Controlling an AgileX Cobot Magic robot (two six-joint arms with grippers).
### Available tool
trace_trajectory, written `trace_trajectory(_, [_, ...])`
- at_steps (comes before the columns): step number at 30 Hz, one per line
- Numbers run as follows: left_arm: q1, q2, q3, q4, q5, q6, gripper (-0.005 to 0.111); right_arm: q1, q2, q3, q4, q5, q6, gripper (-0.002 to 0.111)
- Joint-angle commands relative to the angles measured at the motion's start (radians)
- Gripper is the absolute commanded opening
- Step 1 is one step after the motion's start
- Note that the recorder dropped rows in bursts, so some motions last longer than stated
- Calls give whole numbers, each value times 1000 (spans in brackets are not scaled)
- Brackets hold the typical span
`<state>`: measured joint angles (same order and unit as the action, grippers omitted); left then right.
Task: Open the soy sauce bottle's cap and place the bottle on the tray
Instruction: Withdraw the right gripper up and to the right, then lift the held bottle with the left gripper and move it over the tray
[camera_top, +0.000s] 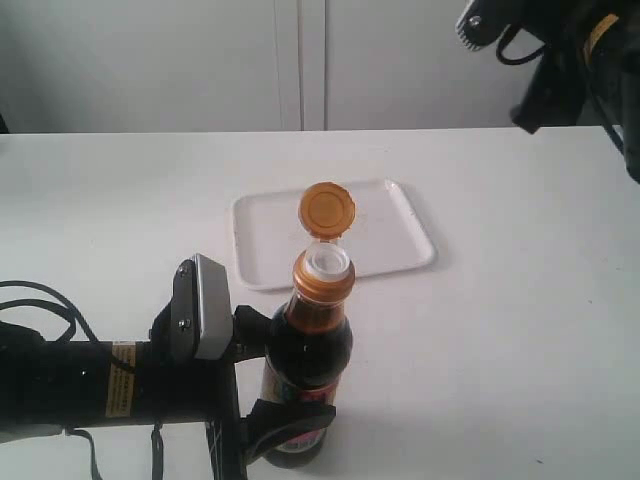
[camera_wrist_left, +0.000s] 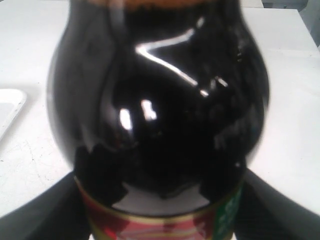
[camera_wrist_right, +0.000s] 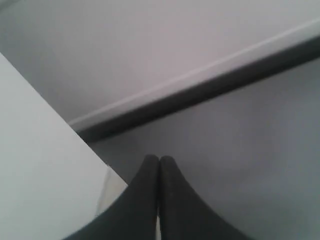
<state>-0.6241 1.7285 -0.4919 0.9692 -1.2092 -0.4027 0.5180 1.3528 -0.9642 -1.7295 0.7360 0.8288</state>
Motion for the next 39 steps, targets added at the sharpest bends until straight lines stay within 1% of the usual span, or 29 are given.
trace_trajectory(1, [-6,-6,3,26,-12,-2,0,-58,0,-5,229,95,-225,0])
trace_trajectory(3, [-6,-6,3,26,-12,-2,0,-110,0,-5,389,66,-332,0])
trace_trajectory(6, [-6,-6,3,26,-12,-1,0,-197,0,-5,692,3,-497,0])
trace_trajectory(8, [-6,-6,3,26,-12,-1,0,-255,0,-5,905,-35,-643,0])
trace_trajectory(11, [-6,-6,3,26,-12,-1,0,-340,0,-5,1237,-42,-882,0])
trace_trajectory(17, [-6,-6,3,26,-12,-1,0,-472,0,-5,1703,1,-1155,0])
trace_trajectory(20, [-6,-6,3,21,-12,-9,0,-510,0,-5,1871,59,-1234,0])
trace_trajectory(22, [-6,-6,3,12,-12,-19,0,-519,0,-5,1943,68,-1254,0])
trace_trajectory(25, [-6,-11,3,10,-12,-19,0,-518,-2,9,1961,15,-1254,0])
trace_trajectory(29, [-6,-30,3,10,-12,-23,0,-518,-15,81,1964,-163,-1253,0])
trace_trajectory(33, [-6,-59,3,-24,-12,-23,0,-518,-15,139,1967,-289,-1253,0])
trace_trajectory(39, [-6,-127,3,-107,-12,-23,0,-518,-15,148,2036,-341,-1255,0])
